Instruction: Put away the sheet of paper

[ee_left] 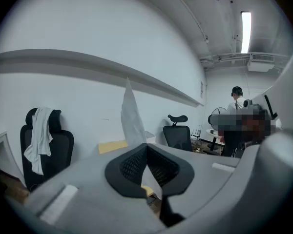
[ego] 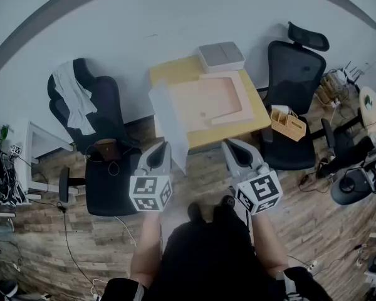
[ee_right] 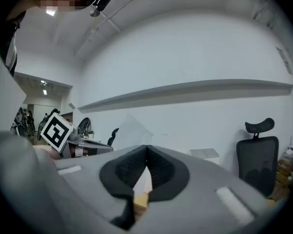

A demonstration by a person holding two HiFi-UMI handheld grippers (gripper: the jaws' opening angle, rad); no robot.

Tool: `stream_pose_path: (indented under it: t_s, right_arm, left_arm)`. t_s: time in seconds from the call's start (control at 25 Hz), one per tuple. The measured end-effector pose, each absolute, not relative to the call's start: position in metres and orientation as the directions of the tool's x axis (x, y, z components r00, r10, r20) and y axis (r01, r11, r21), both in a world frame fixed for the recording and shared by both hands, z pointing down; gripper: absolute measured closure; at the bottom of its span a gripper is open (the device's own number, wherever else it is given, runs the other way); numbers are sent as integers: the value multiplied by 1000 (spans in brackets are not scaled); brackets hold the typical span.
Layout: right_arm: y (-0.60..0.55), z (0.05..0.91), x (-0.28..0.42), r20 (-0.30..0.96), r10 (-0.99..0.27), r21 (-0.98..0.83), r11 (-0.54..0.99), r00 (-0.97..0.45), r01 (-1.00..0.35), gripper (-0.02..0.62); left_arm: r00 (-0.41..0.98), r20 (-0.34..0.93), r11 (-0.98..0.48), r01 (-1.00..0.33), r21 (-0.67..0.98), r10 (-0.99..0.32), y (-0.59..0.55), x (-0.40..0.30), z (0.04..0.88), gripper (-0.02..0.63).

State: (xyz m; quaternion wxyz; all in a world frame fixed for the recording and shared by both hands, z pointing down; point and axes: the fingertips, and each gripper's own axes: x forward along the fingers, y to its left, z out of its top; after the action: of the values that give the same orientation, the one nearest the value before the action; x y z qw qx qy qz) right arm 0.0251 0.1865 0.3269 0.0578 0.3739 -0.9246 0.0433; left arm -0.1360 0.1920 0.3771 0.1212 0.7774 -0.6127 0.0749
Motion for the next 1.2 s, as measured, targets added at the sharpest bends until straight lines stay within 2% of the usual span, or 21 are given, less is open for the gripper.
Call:
stream_pose_path:
  t_s: [0.4, 0.64, 1.2]
  right_arm:
    - [199, 324, 28, 138, -689, -17, 717, -712, -697, 595]
    - [197, 324, 30, 124, -712, -79, 688, -692, -722, 595]
    - [197, 327, 31, 124, -736, -91, 659, -665, -747, 595]
  left_arm:
    - [257, 266, -241, -966, 92, -929, 202, -127, 373, 597]
    - [275, 271, -260, -961, 89, -923, 200, -129, 376, 597]
    - [314, 270, -299, -949, 95, -910, 195, -129, 380, 598]
